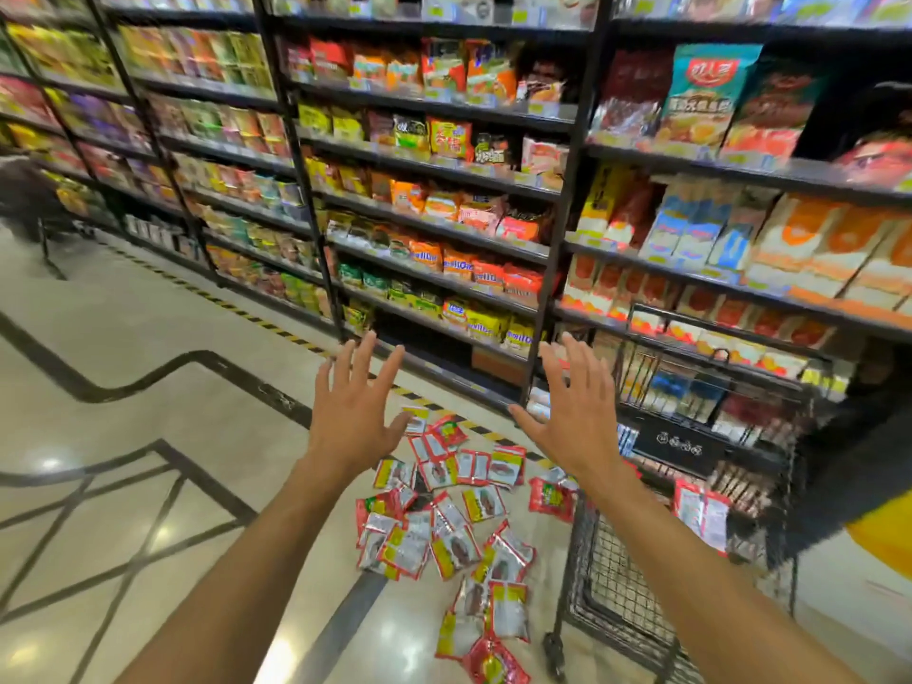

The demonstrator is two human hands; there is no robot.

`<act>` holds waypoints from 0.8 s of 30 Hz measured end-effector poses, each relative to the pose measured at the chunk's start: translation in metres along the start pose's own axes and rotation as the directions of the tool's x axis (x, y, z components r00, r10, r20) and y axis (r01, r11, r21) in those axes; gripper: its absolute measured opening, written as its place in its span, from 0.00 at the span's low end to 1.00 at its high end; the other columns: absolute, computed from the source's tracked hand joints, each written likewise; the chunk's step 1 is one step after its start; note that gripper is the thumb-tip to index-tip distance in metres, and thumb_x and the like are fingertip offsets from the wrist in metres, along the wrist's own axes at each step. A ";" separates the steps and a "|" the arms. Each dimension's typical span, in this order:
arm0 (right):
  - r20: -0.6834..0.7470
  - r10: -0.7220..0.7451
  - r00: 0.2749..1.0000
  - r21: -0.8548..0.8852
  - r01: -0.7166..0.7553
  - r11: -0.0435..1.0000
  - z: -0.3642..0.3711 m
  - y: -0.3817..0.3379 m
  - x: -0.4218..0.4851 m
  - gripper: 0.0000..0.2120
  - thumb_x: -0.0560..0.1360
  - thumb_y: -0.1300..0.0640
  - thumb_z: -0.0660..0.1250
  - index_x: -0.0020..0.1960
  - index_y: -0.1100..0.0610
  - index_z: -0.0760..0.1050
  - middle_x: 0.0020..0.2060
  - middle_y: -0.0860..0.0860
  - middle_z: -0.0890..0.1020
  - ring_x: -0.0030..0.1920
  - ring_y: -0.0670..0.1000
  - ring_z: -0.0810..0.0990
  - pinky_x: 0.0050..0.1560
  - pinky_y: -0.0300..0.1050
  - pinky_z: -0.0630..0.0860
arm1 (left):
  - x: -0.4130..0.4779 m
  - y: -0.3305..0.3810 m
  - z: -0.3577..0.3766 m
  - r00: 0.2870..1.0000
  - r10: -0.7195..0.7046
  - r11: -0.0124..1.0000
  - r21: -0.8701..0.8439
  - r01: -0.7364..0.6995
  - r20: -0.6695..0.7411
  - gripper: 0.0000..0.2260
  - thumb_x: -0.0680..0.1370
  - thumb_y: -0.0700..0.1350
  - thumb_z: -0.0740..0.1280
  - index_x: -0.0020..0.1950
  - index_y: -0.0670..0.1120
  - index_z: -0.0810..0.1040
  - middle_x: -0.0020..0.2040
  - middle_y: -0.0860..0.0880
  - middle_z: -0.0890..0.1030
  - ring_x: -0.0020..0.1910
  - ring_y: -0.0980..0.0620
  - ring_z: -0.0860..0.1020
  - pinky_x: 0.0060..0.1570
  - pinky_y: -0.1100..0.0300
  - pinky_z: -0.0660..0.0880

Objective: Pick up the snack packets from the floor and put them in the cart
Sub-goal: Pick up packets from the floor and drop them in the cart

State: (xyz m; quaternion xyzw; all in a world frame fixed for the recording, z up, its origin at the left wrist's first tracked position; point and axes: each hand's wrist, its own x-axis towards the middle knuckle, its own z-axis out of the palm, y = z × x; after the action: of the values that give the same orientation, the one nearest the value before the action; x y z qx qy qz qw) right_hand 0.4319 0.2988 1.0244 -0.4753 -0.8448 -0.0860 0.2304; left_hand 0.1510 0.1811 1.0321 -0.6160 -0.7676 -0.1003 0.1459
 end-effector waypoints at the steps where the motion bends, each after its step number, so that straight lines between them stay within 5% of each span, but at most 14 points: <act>1: 0.006 -0.010 1.000 0.007 0.010 1.000 0.012 -0.011 0.007 0.42 0.76 0.31 0.64 0.81 0.55 0.62 0.80 0.60 0.62 0.80 0.64 0.60 0.79 0.66 0.57 | 0.001 -0.012 0.006 1.000 -0.012 1.000 0.001 0.012 0.010 0.42 0.76 0.67 0.68 0.85 0.55 0.55 0.85 0.42 0.54 0.82 0.37 0.55 0.77 0.36 0.58; 14: 0.171 0.020 0.985 0.084 -0.035 0.996 0.225 -0.091 0.128 0.40 0.77 0.32 0.63 0.81 0.55 0.61 0.81 0.61 0.60 0.80 0.65 0.60 0.79 0.66 0.56 | 0.115 -0.158 0.165 0.981 0.003 1.000 -0.004 -0.002 0.192 0.40 0.76 0.70 0.61 0.84 0.54 0.57 0.84 0.41 0.57 0.81 0.35 0.59 0.77 0.34 0.60; 24: 0.292 0.116 0.949 0.046 -0.135 0.990 0.375 -0.118 0.176 0.39 0.78 0.33 0.62 0.82 0.54 0.60 0.81 0.60 0.61 0.79 0.65 0.61 0.78 0.67 0.59 | 0.203 -0.215 0.317 0.932 0.131 0.988 -0.124 -0.094 0.338 0.40 0.77 0.66 0.67 0.84 0.54 0.56 0.84 0.42 0.56 0.81 0.35 0.58 0.77 0.33 0.58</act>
State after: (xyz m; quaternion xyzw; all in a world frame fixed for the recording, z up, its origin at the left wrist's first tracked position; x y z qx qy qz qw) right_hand 0.1399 0.5068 0.7862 -0.5279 -0.8396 0.0267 0.1251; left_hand -0.1308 0.4256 0.8108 -0.6739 -0.7383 -0.0228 -0.0181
